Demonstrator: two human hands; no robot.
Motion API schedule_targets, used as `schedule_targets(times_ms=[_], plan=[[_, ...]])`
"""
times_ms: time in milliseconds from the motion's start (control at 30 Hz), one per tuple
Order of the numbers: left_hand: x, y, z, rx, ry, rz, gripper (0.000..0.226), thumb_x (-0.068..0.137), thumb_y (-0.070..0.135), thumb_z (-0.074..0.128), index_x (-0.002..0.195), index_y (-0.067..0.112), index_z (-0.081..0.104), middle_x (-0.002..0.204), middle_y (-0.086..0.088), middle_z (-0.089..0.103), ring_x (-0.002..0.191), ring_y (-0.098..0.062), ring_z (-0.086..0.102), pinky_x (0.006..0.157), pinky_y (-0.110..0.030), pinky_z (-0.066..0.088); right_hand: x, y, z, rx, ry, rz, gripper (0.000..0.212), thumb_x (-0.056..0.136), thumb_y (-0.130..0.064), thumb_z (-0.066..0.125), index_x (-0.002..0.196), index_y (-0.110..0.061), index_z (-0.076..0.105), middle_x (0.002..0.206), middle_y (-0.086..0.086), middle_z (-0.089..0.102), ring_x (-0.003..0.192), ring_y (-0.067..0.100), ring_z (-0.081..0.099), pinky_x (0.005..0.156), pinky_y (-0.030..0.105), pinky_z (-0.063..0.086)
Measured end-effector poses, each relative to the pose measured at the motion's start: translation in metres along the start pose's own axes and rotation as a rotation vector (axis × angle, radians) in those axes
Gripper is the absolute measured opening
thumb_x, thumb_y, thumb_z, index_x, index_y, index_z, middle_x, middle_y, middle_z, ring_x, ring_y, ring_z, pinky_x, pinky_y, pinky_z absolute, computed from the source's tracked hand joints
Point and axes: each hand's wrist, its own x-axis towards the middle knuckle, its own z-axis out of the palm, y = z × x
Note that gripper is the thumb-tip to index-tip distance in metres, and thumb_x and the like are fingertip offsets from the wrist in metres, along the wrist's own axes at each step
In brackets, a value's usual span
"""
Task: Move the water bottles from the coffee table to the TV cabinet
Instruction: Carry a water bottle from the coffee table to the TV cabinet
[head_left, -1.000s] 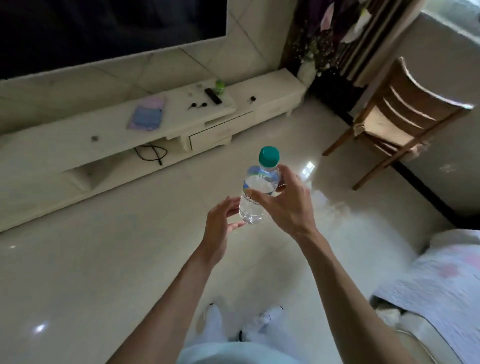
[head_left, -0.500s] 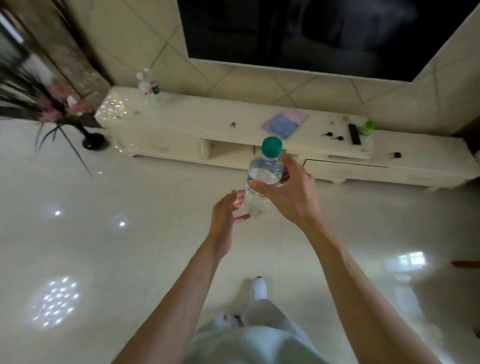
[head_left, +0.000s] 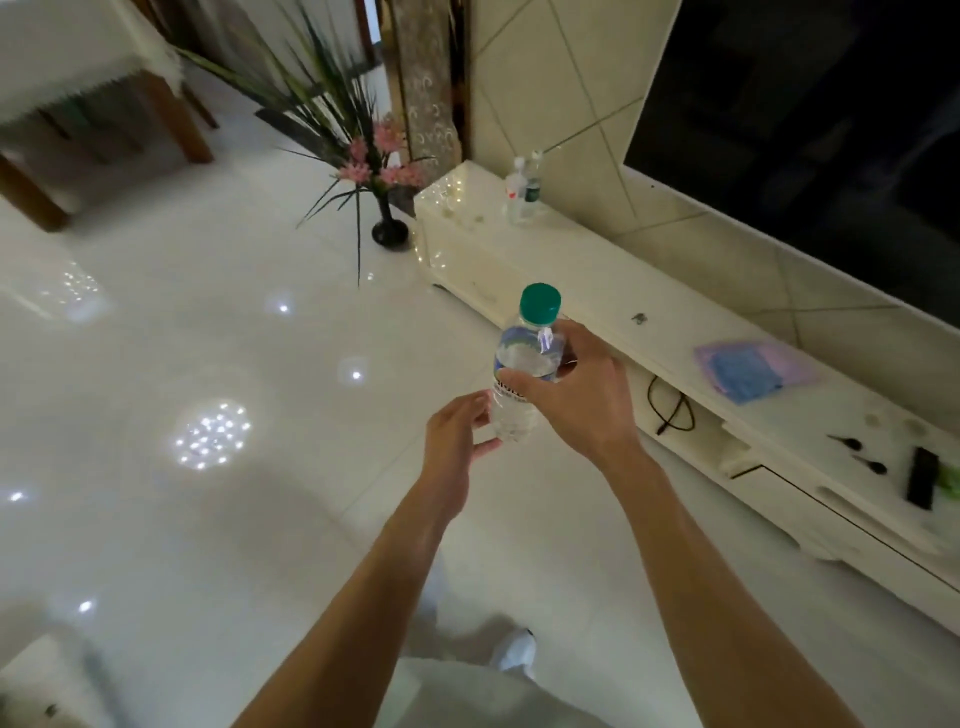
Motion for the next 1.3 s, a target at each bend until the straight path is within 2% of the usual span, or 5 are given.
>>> schedule_targets(times_ms=[267, 400, 733, 1000, 1300], plan=[[0.071, 0.042, -0.050, -0.021, 0.051, 0.036, 0.027, 0.095, 0.018, 0.054, 0.116, 0.007, 0.068, 0.112, -0.010, 0.072, 0.109, -0.025, 0.067, 0.093, -0.048, 0.056, 0.076, -0.045, 0.068, -0.031, -0.067, -0.092, 0.073, 0.060, -0.070, 0.070, 0.122, -0.035, 0.054, 0.104, -0.015, 0.066, 0.095, 0.009, 0.062, 0.084, 0.037, 0.056], [0.125, 0.078, -0.073, -0.013, 0.057, 0.008, 0.029, 0.097, 0.019, 0.053, 0.119, 0.006, 0.066, 0.115, -0.011, 0.071, 0.110, -0.026, 0.066, 0.093, -0.047, 0.056, 0.125, -0.073, 0.104, -0.054, -0.063, -0.069, 0.074, 0.060, -0.073, 0.069, 0.122, -0.036, 0.052, 0.108, -0.016, 0.064, 0.098, 0.009, 0.061, 0.086, 0.036, 0.056], [0.237, 0.182, -0.116, 0.083, 0.004, 0.018, 0.030, 0.099, 0.015, 0.048, 0.120, 0.005, 0.067, 0.114, -0.010, 0.071, 0.108, -0.024, 0.065, 0.096, -0.044, 0.054, 0.231, -0.141, 0.159, 0.005, 0.038, 0.011, 0.067, 0.067, -0.058, 0.078, 0.121, -0.028, 0.054, 0.108, -0.011, 0.065, 0.098, 0.011, 0.063, 0.089, 0.035, 0.055], [0.319, 0.225, -0.100, 0.127, -0.025, -0.015, 0.029, 0.098, 0.015, 0.048, 0.117, 0.005, 0.068, 0.113, -0.012, 0.071, 0.107, -0.026, 0.065, 0.095, -0.044, 0.055, 0.318, -0.144, 0.176, 0.009, 0.074, 0.044, 0.082, 0.057, -0.075, 0.067, 0.124, -0.031, 0.053, 0.110, -0.011, 0.065, 0.100, 0.011, 0.063, 0.088, 0.039, 0.056], [0.429, 0.291, -0.045, 0.214, -0.048, -0.041, 0.027, 0.099, 0.015, 0.048, 0.116, 0.004, 0.067, 0.114, -0.012, 0.069, 0.108, -0.025, 0.064, 0.098, -0.043, 0.053, 0.460, -0.128, 0.174, 0.054, 0.052, 0.052, 0.081, 0.061, -0.070, 0.070, 0.127, -0.027, 0.052, 0.115, -0.008, 0.066, 0.100, 0.012, 0.063, 0.088, 0.038, 0.057]])
